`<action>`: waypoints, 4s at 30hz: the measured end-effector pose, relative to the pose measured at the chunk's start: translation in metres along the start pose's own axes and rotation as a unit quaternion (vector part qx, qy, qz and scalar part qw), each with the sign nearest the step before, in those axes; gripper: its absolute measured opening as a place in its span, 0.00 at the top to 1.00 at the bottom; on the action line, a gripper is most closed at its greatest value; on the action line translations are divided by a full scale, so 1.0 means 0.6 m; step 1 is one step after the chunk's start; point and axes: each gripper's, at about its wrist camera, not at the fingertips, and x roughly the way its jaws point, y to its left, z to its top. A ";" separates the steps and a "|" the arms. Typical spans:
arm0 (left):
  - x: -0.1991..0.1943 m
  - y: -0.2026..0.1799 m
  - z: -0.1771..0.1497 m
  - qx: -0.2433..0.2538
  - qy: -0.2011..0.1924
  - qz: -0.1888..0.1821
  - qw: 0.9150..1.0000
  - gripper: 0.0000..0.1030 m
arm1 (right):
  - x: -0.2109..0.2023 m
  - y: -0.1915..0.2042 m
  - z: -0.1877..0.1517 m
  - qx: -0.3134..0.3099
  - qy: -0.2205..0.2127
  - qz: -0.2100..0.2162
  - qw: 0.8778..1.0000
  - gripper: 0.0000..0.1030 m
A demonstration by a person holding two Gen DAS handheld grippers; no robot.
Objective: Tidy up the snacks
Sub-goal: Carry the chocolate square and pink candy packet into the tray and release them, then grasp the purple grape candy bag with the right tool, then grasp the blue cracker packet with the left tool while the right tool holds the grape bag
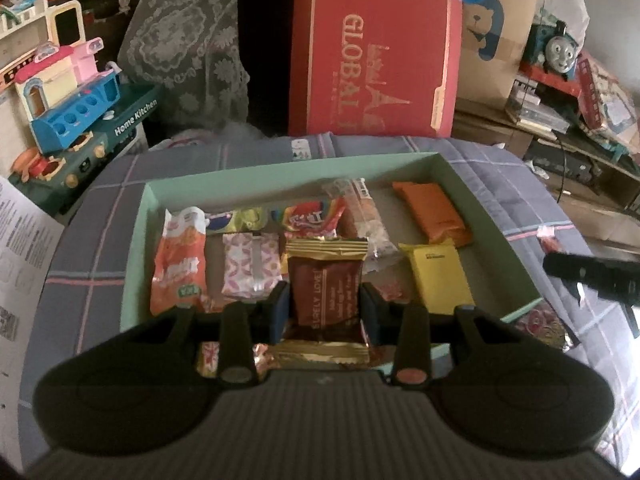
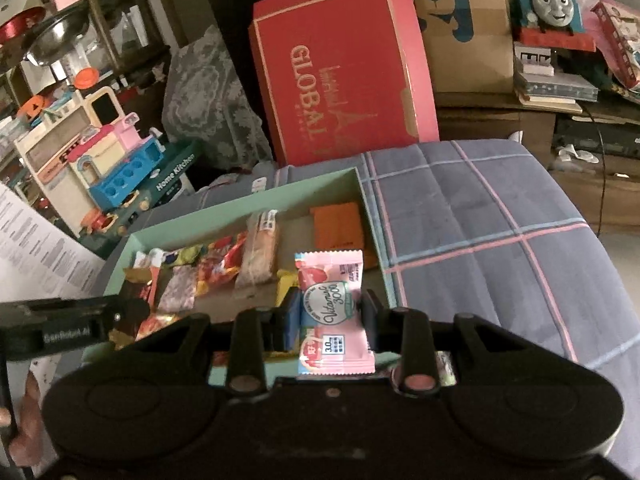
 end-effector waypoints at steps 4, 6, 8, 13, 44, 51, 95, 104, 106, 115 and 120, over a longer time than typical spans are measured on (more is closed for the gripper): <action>0.027 0.001 0.004 0.003 0.011 0.003 1.000 0.64 | 0.028 -0.003 0.008 0.000 0.008 -0.004 1.000 0.70; 0.038 0.004 0.003 0.001 0.016 0.005 1.000 0.64 | 0.040 -0.005 0.010 0.001 0.014 -0.005 1.000 0.69; 0.044 0.004 -0.001 0.002 0.020 0.008 1.000 0.58 | 0.048 -0.003 0.009 -0.001 0.020 -0.002 1.000 0.66; 0.042 -0.003 -0.016 0.015 0.002 0.049 0.999 0.00 | 0.040 0.009 0.005 -0.001 0.001 -0.006 1.000 0.00; -0.018 0.002 -0.177 -0.047 0.082 0.029 0.995 0.00 | -0.053 -0.026 -0.136 0.044 0.054 -0.013 0.997 0.00; -0.006 -0.005 -0.195 -0.042 0.094 0.029 0.994 0.00 | -0.054 -0.045 -0.175 0.057 0.075 -0.013 0.995 0.00; 0.081 -0.035 -0.164 -0.018 0.104 0.024 0.994 0.00 | 0.061 -0.048 -0.153 -0.044 0.071 -0.020 0.996 0.42; 0.085 -0.065 -0.156 -0.022 0.094 0.020 0.995 0.00 | 0.026 -0.057 -0.172 -0.016 0.073 -0.023 0.997 0.52; 0.079 -0.070 -0.155 -0.025 0.089 0.012 0.996 0.00 | 0.017 -0.064 -0.178 -0.006 0.070 -0.025 0.997 0.54; 0.102 -0.080 -0.134 -0.048 0.086 0.026 0.995 0.00 | -0.010 -0.090 -0.201 0.041 0.072 -0.018 0.996 0.55; 0.106 -0.104 -0.143 -0.013 0.062 0.048 0.997 0.00 | -0.015 -0.089 -0.207 0.044 0.071 -0.019 0.996 0.55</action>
